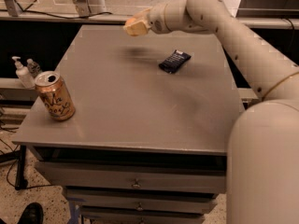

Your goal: Move orange near rxbar blueberry

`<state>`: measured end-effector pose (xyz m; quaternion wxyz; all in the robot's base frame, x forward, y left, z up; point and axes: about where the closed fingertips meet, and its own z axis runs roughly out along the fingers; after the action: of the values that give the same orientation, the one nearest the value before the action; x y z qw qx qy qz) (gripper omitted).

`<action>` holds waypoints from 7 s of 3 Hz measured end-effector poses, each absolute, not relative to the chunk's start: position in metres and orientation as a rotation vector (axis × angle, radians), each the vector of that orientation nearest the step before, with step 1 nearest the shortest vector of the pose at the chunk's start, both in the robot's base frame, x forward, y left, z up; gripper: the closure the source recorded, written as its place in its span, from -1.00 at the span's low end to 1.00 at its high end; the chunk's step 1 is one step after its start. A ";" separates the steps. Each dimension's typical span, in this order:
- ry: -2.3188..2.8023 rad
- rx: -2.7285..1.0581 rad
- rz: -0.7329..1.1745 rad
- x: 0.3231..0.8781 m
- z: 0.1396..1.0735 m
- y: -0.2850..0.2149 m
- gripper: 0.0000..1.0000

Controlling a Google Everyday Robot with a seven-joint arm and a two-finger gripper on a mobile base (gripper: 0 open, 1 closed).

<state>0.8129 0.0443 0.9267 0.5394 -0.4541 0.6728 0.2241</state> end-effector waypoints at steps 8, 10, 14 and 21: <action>1.925 -0.746 0.253 0.692 0.850 -0.184 -0.27; 1.917 -0.759 0.309 0.694 0.844 -0.169 -1.00; 1.841 -0.786 0.467 0.686 0.860 -0.123 -1.00; 1.732 -0.677 0.355 0.627 0.909 -0.185 -1.00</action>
Offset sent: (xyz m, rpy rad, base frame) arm -0.1007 -0.1617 -0.0444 -0.0589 0.0753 -0.2905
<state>0.6272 -0.1853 0.9095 0.5845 -0.2902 0.7423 0.1520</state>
